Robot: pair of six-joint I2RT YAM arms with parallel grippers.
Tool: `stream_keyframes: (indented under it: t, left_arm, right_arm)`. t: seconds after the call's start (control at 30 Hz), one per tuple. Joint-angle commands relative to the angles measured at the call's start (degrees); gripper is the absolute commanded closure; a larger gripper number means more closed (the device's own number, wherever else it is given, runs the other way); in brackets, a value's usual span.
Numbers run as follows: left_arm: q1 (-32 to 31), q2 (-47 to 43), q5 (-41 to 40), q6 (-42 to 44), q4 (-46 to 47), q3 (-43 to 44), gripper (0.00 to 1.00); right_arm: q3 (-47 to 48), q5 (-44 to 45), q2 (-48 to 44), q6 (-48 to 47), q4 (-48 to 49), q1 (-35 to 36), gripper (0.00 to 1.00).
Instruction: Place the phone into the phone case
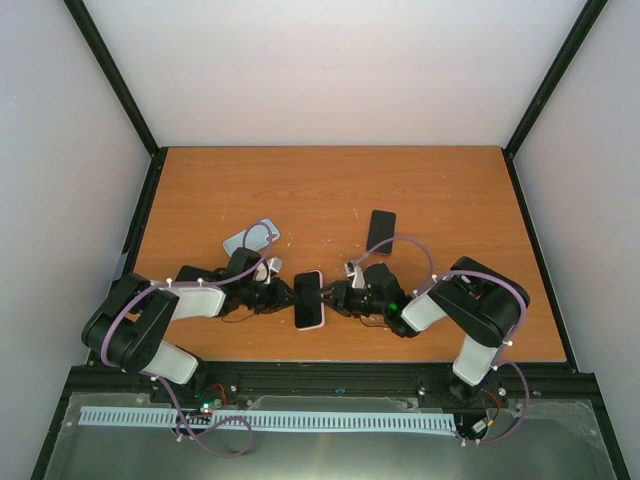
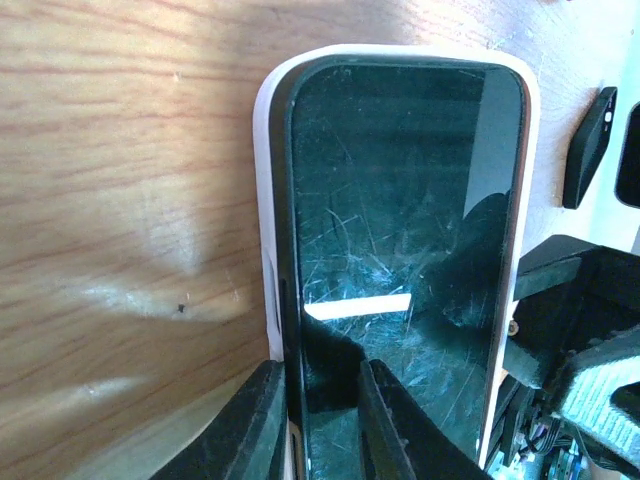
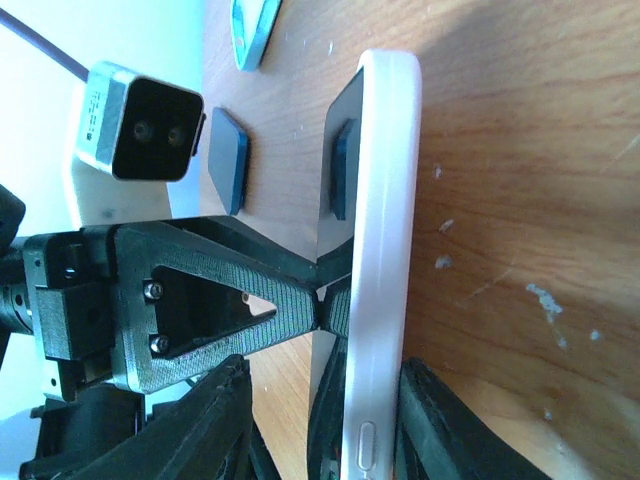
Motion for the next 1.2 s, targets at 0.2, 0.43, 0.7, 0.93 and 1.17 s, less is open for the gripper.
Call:
stream_keyframes:
  t: [0.2, 0.43, 0.7, 0.93, 1.17]
  left_arm:
    - [-0.9, 2.1, 4.7, -1.2, 3.7, -0.8, 0.82]
    - [-0.9, 1.5, 6.1, -3.5, 5.8, -1.2, 0.81]
    - [-0.8, -4.0, 5.8, -5.6, 3.2, 0.1, 0.75]
    - [2.2, -16.4, 4.1, -4.3, -5.3, 5.0, 0.47]
    - [6.2, -29.8, 4.3, 0.6, -12.4, 10.5, 0.01]
  right_arm:
    - [1.3, -5.2, 2.7, 1.1, 8.6, 1.5, 0.67]
    - [2.0, -2.9, 3.3, -0.3, 2.3, 1.5, 0.80]
    - [0.3, -3.9, 1.8, -0.5, 4.7, 0.4, 0.89]
    - [-1.8, -7.0, -4.6, 1.3, 8.6, -2.5, 0.92]
    - [0.0, -7.3, -21.2, -3.4, -4.3, -3.2, 0.91]
